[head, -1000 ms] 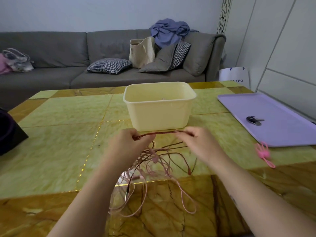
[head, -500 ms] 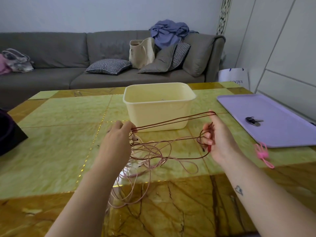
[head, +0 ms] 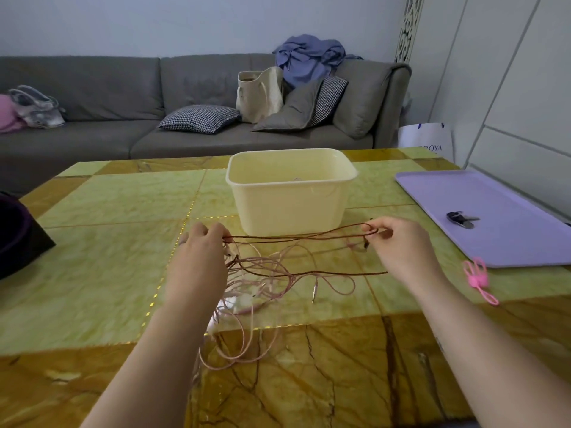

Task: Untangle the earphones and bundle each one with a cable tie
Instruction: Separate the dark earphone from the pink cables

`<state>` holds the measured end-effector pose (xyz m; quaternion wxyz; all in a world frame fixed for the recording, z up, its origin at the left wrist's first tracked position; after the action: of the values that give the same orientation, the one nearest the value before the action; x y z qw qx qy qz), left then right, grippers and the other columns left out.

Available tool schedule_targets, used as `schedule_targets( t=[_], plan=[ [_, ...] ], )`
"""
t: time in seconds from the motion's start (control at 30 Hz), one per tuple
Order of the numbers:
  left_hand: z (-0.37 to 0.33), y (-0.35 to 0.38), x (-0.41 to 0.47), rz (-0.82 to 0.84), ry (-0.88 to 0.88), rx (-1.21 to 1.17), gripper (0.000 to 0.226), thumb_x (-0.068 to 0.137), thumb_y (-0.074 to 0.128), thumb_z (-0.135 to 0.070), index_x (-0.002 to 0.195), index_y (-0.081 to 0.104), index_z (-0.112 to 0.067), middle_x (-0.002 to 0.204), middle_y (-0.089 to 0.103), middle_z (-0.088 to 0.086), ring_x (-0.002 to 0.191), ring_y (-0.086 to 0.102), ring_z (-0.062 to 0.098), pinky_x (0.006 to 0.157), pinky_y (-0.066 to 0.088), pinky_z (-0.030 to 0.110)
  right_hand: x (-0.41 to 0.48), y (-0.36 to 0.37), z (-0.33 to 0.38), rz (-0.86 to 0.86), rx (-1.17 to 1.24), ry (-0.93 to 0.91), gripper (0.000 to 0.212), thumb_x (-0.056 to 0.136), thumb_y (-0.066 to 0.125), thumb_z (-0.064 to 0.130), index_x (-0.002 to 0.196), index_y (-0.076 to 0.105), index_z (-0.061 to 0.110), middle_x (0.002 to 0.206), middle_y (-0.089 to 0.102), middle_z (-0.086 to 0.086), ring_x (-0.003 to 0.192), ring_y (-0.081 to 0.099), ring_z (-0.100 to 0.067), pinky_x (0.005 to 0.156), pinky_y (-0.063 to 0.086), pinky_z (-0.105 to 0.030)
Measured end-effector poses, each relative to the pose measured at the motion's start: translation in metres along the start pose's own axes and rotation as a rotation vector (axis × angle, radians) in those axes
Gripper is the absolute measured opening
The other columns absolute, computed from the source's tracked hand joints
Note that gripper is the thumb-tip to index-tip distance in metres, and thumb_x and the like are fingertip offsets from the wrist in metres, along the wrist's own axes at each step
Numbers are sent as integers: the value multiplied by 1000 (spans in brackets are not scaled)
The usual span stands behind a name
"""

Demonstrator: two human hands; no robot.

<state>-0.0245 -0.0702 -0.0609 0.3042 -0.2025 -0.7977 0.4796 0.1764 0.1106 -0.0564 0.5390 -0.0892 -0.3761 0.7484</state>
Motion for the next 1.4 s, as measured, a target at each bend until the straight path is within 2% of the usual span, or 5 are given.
schedule_targets(
  t=[0.37, 0.53, 0.83, 1.13, 1.4],
  plan=[
    [26, 5, 7, 49, -178, 93, 43, 87, 43, 5, 121, 53, -19, 122, 49, 12, 122, 42, 36, 66, 41, 38, -2, -5, -6, 235, -455, 33, 60, 68, 50, 82, 93, 69, 30, 94, 69, 12, 82, 62, -10, 63, 48, -26],
    [35, 14, 9, 83, -208, 100, 46, 86, 46, 6, 121, 53, -23, 122, 48, 11, 123, 41, 35, 68, 40, 38, -8, -3, -6, 659, -27, 160, 49, 66, 61, 66, 72, 71, 18, 85, 61, 12, 84, 51, -3, 81, 39, -29],
    [-7, 4, -3, 194, 147, -153, 64, 82, 52, -6, 138, 40, -34, 139, 36, -5, 127, 37, 21, 110, 31, 45, -6, 6, 16, 505, 870, 89, 37, 59, 72, 59, 51, 61, 24, 63, 56, 7, 62, 48, -8, 73, 42, -27],
    [-69, -5, -25, 143, 341, -718, 7, 89, 63, -22, 86, 67, -26, 68, 64, -15, 49, 48, 2, 47, 34, 11, -11, -5, 46, 390, 1002, -20, 33, 82, 50, 44, 63, 49, 17, 39, 33, 6, 53, 27, -12, 40, 32, -10],
    [-56, -9, -22, 604, 173, -1019, 46, 73, 57, -39, 97, 68, -1, 67, 64, -21, 65, 52, 3, 65, 45, 13, -6, -7, 29, 365, 1103, 93, 31, 80, 56, 39, 60, 52, 16, 37, 31, 4, 62, 51, -14, 51, 46, -12]
  ],
)
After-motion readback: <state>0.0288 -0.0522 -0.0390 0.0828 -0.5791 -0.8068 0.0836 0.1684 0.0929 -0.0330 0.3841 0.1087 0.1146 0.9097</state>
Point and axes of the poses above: each hand's wrist, its own x-axis towards the middle knuckle, its own y-axis out of the palm, z = x × y, the point moved 2 cm from there along x, towards the middle knuckle
